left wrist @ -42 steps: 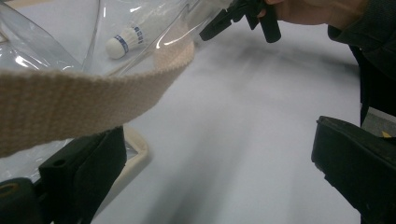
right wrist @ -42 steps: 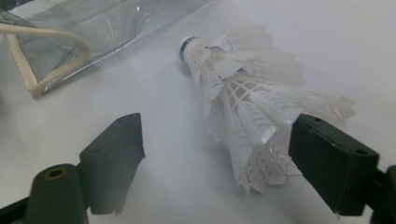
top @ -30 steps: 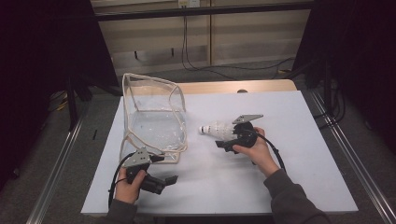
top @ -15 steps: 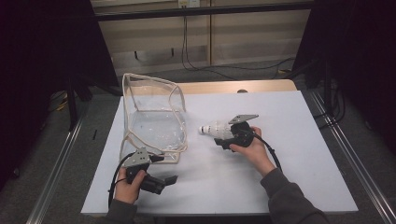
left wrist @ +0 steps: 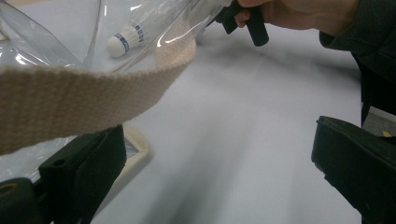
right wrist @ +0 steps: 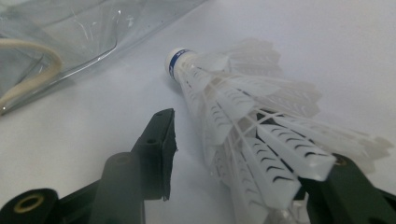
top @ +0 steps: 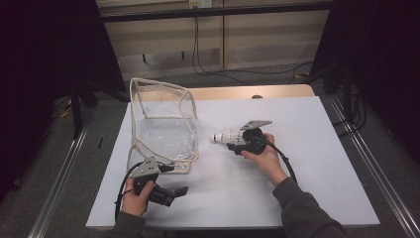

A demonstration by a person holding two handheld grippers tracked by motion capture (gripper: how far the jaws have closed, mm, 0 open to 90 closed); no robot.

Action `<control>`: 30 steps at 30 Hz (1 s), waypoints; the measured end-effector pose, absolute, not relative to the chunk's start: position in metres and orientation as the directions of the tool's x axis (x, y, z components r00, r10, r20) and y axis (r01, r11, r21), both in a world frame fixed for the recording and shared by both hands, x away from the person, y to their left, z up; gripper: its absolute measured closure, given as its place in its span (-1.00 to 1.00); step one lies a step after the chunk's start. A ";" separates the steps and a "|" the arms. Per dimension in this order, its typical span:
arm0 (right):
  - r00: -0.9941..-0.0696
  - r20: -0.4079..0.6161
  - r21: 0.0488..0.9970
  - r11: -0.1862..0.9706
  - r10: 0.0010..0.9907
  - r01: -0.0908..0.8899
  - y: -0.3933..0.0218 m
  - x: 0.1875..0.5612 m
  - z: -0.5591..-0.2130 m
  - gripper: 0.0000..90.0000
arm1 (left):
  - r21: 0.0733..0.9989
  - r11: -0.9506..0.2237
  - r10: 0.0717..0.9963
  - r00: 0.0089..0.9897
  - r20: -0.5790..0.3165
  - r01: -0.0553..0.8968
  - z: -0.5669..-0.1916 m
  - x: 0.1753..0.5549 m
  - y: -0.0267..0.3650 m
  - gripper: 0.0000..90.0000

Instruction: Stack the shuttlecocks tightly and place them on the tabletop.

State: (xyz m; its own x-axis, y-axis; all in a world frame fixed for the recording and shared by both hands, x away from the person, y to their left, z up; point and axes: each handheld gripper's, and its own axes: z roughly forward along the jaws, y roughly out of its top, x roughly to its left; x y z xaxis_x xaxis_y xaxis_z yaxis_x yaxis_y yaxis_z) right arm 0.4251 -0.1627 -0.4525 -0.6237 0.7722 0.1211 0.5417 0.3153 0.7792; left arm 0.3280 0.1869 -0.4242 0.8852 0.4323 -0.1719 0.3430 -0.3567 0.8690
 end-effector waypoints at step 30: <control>-0.654 0.097 0.816 0.316 0.750 0.484 -0.158 0.428 -0.447 0.90 | 0.870 -0.346 0.438 0.881 -0.180 0.350 -0.425 0.329 0.188 -0.93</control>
State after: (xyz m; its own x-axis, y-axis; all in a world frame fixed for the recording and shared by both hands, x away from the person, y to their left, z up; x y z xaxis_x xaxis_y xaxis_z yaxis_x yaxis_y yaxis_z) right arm 0.4283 -0.1578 -0.4468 -0.6540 0.7502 0.0974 0.4839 0.3159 0.8161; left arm 0.3288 0.1885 -0.4250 0.8807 0.4379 -0.1804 0.3504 -0.3461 0.8703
